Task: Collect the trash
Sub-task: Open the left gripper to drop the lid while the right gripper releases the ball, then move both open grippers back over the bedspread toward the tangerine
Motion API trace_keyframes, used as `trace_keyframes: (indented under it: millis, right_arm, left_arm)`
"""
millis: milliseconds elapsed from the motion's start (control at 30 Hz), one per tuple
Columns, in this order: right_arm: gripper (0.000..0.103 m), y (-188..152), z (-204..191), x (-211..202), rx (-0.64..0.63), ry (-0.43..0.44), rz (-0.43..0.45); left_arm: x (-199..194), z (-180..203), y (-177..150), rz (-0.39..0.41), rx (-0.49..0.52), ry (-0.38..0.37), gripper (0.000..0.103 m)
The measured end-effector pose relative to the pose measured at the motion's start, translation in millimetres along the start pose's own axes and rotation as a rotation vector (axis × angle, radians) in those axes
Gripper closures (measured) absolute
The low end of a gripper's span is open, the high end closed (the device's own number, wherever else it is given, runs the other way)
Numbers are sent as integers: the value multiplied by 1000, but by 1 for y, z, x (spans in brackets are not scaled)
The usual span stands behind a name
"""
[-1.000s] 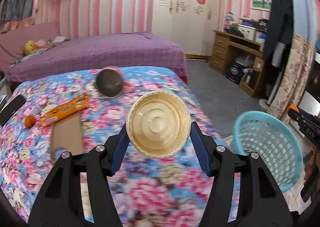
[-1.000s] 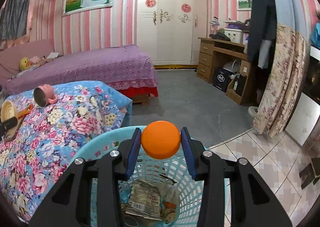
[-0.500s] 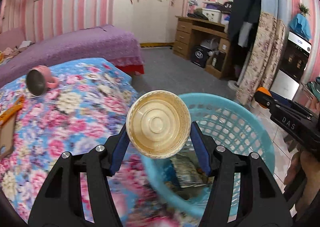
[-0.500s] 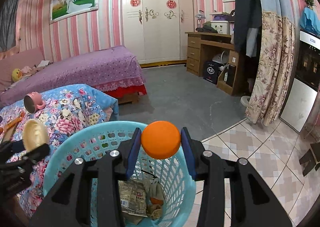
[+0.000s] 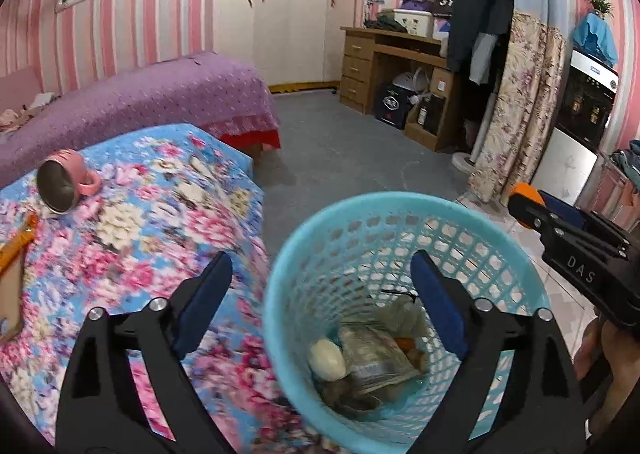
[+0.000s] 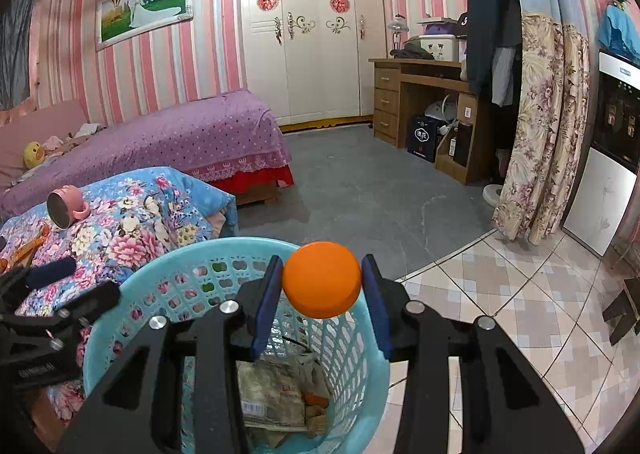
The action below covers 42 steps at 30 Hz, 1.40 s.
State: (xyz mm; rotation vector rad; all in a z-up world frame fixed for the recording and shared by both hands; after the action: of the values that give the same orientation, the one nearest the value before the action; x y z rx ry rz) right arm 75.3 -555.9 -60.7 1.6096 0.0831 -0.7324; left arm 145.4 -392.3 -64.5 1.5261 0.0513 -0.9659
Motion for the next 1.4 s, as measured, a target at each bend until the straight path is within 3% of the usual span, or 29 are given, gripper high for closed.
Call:
trace_keyframes:
  millis: [267, 533, 600, 667, 767, 933, 1133, 1400]
  right_arm:
    - [62, 2, -8, -2, -7, 0, 18]
    - [61, 9, -27, -4, -28, 12, 33]
    - [50, 12, -35, -5, -45, 4, 39]
    - [25, 15, -39, -7, -47, 5, 52]
    - [13, 20, -44, -6, -38, -10, 58]
    - [5, 23, -51, -5, -13, -35, 54]
    - [5, 31, -67, -7, -13, -42, 62]
    - [5, 39, -110, -3, -20, 22, 59]
  left_arm:
    - [-17, -58, 14, 47, -57, 113, 7]
    - [-36, -86, 21, 95, -67, 179, 6]
    - [-42, -94, 22, 107, -75, 194, 6]
    - [-46, -102, 21, 102, -97, 190, 6]
    - [-52, -114, 21, 101, -114, 199, 6]
    - [-65, -135, 21, 112, -129, 222, 6]
    - [-81, -165, 22, 120, -127, 262, 6]
    - [-102, -235, 19, 122, -160, 358, 6]
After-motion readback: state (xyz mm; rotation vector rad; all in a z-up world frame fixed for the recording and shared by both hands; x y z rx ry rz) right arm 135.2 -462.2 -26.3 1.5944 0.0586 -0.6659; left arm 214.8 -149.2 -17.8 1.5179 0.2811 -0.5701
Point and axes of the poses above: each gripper's, at about its wrist camera, not at the fingertips, and x roughly the way its jaws point, z to its right, y to its top, the point moved 4 cm from there along x, roughly the way its jaws point, and after that the axes turned 5 degrees about -x, right-handed, at the moved point
